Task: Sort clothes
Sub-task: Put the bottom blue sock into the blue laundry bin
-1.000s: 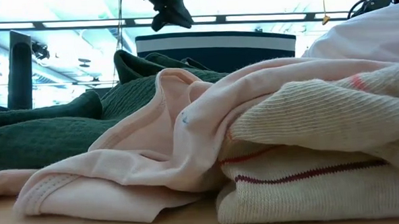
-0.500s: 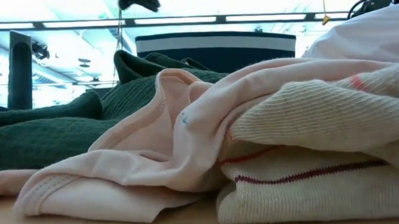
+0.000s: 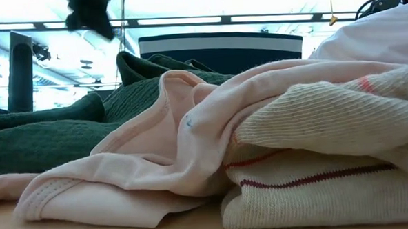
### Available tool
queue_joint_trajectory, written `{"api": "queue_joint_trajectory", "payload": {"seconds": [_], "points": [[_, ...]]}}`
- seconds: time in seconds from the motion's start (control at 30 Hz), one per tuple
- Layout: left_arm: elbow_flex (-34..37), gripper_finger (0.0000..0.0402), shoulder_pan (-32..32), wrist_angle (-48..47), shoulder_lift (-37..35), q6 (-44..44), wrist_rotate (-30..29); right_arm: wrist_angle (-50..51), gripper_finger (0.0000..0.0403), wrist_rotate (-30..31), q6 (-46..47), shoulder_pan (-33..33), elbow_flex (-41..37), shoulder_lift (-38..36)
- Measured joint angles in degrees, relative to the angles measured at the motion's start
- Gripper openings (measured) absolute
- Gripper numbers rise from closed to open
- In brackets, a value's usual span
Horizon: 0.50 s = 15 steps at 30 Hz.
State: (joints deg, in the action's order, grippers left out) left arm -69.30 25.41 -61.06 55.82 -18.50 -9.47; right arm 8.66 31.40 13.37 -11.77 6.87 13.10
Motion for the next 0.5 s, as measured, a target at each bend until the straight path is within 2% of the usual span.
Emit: {"api": "queue_joint_trajectory", "payload": {"seconds": [0.27, 0.5], "points": [[18.18, 0.0094, 1.24, 2.21, -1.56, -7.09, -3.61, -0.02, 0.0216, 0.0, 0.0, 0.01, -0.02, 0.0], [26.59, 0.0094, 3.13, 6.78, 0.33, -10.1, -2.76, 0.0, 0.0216, 0.0, 0.0, 0.01, -0.01, 0.02]]}}
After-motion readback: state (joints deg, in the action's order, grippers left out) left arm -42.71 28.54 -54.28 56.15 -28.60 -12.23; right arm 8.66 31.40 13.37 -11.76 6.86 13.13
